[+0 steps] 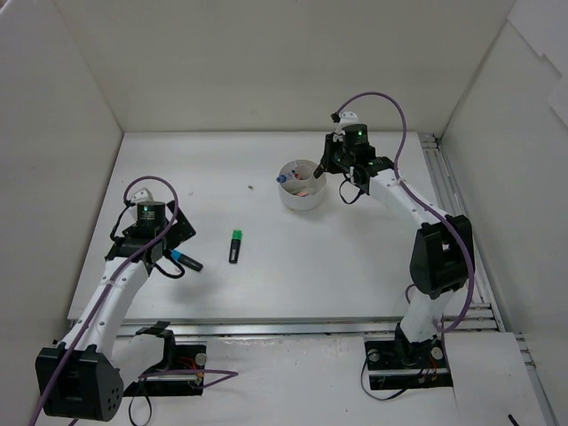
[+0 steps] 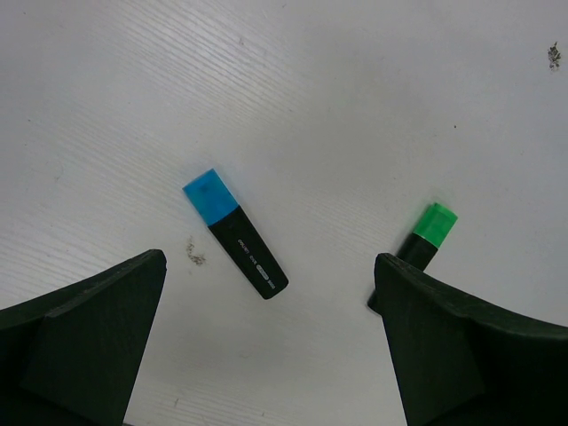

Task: Sort the stationery into containers
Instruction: Place the stationery in the storage box.

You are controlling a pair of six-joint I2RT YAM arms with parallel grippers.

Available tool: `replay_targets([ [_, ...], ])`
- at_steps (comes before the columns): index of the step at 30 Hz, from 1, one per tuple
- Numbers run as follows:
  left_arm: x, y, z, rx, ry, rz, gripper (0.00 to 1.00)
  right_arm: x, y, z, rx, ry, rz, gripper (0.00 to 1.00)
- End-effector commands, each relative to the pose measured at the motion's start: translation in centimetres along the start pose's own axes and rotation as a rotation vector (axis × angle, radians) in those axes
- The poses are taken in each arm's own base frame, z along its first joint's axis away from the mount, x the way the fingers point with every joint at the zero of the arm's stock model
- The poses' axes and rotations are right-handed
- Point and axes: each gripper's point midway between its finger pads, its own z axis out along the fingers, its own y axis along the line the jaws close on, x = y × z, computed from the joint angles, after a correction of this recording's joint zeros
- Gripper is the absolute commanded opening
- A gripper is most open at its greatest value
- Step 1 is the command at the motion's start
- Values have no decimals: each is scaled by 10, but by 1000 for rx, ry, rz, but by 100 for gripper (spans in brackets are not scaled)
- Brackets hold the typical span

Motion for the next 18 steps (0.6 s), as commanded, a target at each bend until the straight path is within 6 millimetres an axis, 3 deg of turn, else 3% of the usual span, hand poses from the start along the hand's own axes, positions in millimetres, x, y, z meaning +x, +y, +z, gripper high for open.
replay_targets([
  [1,-18,-9,-7,37,-53,-3,100,-14,4,4,1,-46,15,0],
  [18,-19,-7,-7,25,-54,2,100,-10,11,13,-29,-23,46,0],
])
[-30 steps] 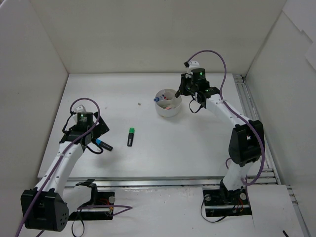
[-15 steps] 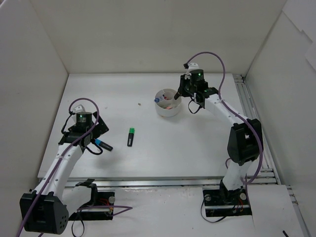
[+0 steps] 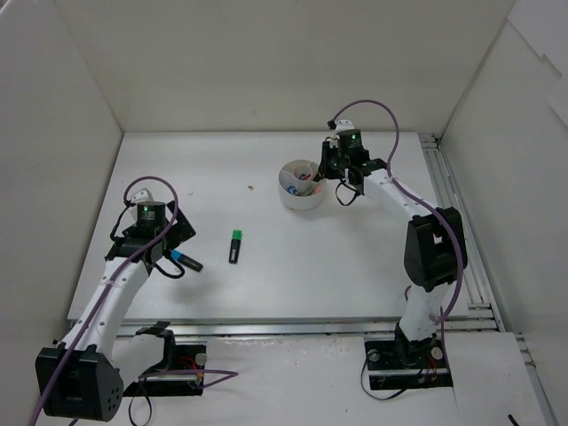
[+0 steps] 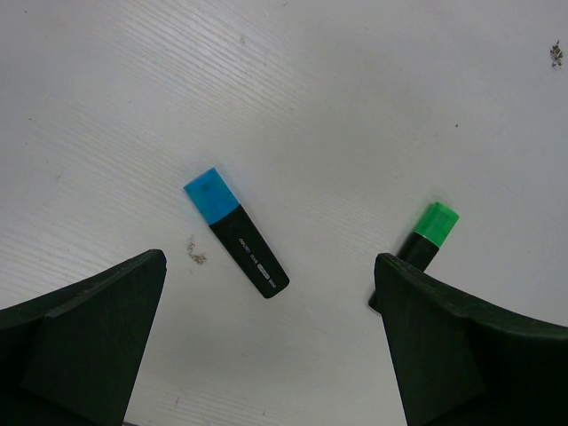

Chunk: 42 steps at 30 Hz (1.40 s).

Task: Sort the stationery into containers
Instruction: Place the stationery in the storage box.

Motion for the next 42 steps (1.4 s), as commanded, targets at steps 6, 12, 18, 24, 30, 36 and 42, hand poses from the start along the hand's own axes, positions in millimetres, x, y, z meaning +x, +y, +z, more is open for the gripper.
replay_targets([
  [6,-19,-8,-7,29,-57,1,100,-44,17,-16,-47,-114,6,0],
  [12,-19,-8,-7,30,-56,1,100,-45,19,-18,-56,-115,1,2],
  [18,-18,-7,-8,28,-56,1,100,-45,19,-16,-53,-116,-1,5],
  [24,-18,-6,-8,25,-54,4,100,-45,15,-14,-37,-113,4,8],
  [30,-17,-6,-7,23,-52,6,100,-43,18,-13,-29,-108,-10,15],
  [36,-19,-7,-8,25,-54,7,100,-41,21,-9,-32,-92,-22,39],
  [42,-18,-4,-10,14,-52,3,100,-46,22,-13,-28,-107,-26,43],
])
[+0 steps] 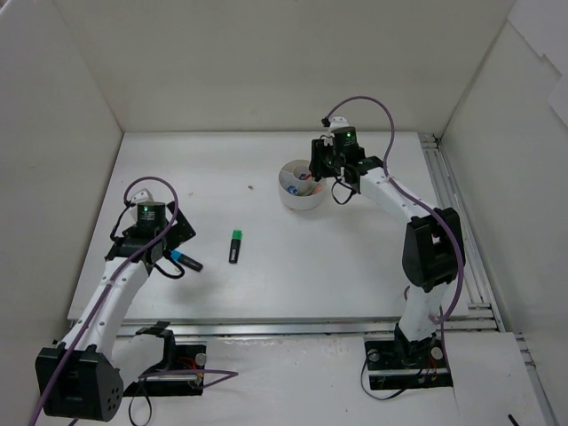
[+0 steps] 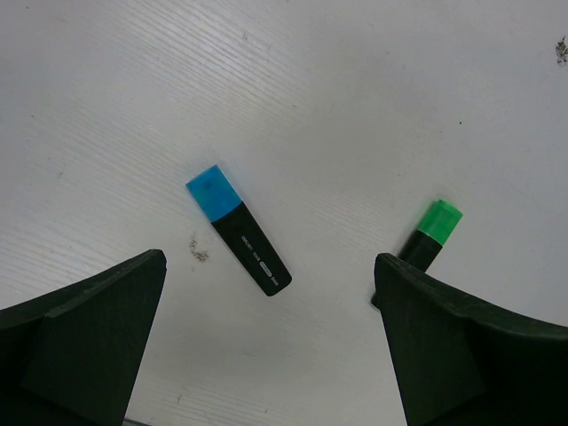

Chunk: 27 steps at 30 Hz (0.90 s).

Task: Sort the stationery into containers
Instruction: Place the stationery in the storage box, then pick up the stationery from the center of the board.

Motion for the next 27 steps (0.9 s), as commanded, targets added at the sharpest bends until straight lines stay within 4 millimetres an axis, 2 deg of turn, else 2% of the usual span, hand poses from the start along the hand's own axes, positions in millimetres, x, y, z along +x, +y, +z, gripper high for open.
replay_targets([
  [1,-17,-3,-10,10,-51,0,100,-38,8,-11,-4,-100,-13,45],
  [5,-12,5,-8,-37,-39,-27,100,-42,5,-19,14,-117,-11,49],
  [7,-9,9,-7,-64,-30,-50,100,-44,4,-26,21,-126,-7,63],
  [8,-8,10,-6,-68,-25,-55,100,-42,2,-27,30,-125,-2,97],
  [11,-5,13,-1,-88,-8,-81,100,-47,0,-39,45,-147,0,98],
  [15,4,19,7,-107,30,-112,100,-43,-4,-53,68,-155,-2,98],
  [16,6,19,9,-108,34,-117,100,-48,-4,-61,68,-175,1,98],
  [17,6,21,10,-114,34,-128,100,-42,-6,-62,73,-167,1,98],
  [19,9,24,13,-130,39,-142,100,-47,-5,-72,71,-190,6,98],
  [22,9,28,19,-158,36,-175,100,-43,-5,-83,66,-202,13,98],
  [23,12,29,23,-169,48,-179,100,-37,-7,-83,71,-193,15,98],
  [25,14,30,33,-186,58,-211,100,-38,-6,-90,67,-204,16,98],
  [27,16,25,39,-173,74,-229,100,-36,-13,-97,103,-213,19,98],
])
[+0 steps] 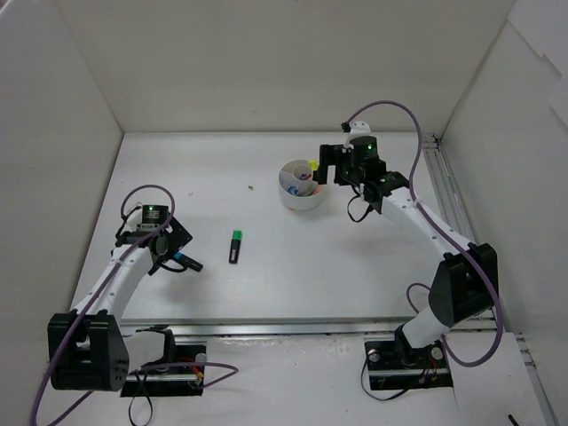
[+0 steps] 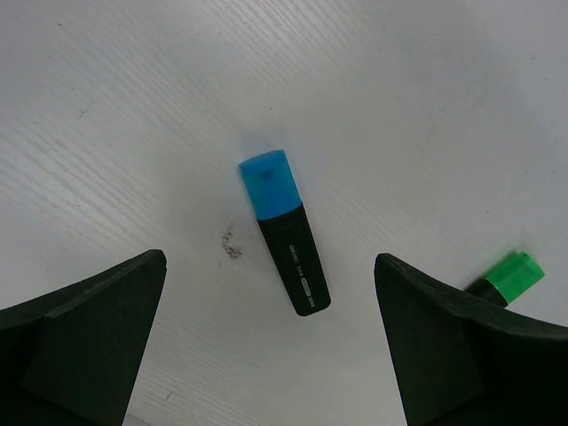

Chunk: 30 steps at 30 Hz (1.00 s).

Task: Sort the stationery into containers
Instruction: Pick up the stationery from the center of the board.

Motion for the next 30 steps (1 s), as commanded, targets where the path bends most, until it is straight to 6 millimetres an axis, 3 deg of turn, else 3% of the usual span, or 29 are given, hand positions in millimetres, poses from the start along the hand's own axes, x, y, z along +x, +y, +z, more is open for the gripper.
replay_targets([
  [1,-10,-13,13,4,-11,-84,100,-30,-3,-20,29,-119,17,98],
  [9,2,-18,40,-40,59,-182,100,-25,-17,-40,88,-144,23,98],
  [15,13,-31,59,-37,127,-170,75,-21,-22,-50,110,-150,35,98],
  [18,20,-33,61,-57,165,-142,57,-23,-26,-58,125,-164,40,98],
  [19,17,-34,62,-55,158,-141,44,-22,-28,-60,129,-165,44,98],
  [21,18,-42,58,-34,141,-119,29,-24,-27,-67,124,-180,54,98],
  [22,17,-43,58,-26,136,-112,16,-21,-27,-69,121,-178,55,98],
  [24,18,-52,54,1,131,-80,3,-22,-26,-76,111,-190,60,98],
  [30,2,-96,26,151,43,140,0,-12,-16,-87,44,-178,53,98],
])
